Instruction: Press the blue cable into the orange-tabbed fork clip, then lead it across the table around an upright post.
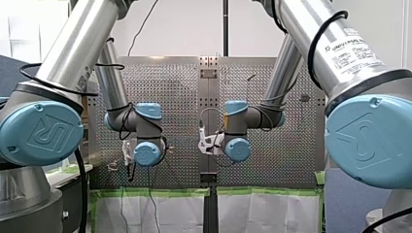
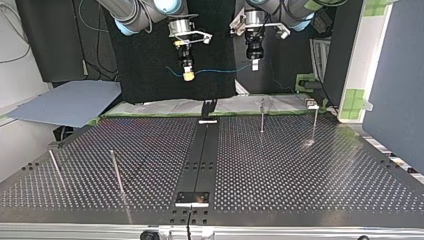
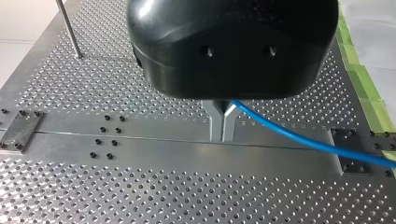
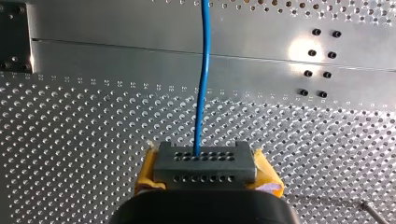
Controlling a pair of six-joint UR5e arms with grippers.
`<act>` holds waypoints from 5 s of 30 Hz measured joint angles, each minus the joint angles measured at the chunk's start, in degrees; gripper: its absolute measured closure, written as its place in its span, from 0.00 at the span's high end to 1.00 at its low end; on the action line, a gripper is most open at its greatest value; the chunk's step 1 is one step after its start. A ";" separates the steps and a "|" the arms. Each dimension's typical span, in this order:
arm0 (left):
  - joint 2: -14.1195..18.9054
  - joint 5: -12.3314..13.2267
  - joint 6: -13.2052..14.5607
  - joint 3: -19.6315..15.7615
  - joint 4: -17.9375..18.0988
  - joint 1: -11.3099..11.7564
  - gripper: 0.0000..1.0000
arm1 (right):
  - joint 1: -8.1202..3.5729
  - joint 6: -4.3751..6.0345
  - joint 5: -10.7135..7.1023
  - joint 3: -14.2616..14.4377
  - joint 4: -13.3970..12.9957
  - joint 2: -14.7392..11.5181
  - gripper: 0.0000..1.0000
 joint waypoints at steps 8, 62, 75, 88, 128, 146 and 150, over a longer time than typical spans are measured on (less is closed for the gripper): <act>0.00 0.00 0.00 0.00 0.00 0.00 0.00 | 0.00 0.00 0.00 0.00 0.00 0.00 0.00; 0.00 0.00 0.00 0.00 0.00 0.00 0.00 | 0.00 0.00 0.00 0.00 0.00 0.00 0.00; 0.00 0.00 0.00 0.00 0.00 0.00 0.00 | 0.00 0.00 0.00 0.00 0.00 0.00 0.00; 0.00 0.00 0.00 0.00 0.00 0.00 0.00 | 0.00 0.00 0.00 0.00 0.00 0.00 0.00; 0.00 0.00 0.00 0.00 0.00 0.00 0.00 | 0.00 0.00 0.00 0.00 0.00 0.00 0.00; 0.08 0.00 0.00 0.09 -0.09 0.09 0.00 | 0.43 -0.26 0.79 0.18 1.74 5.39 0.00; 0.09 0.00 0.00 0.09 -0.09 0.09 0.00 | 0.44 -0.26 0.79 0.18 1.75 7.49 0.00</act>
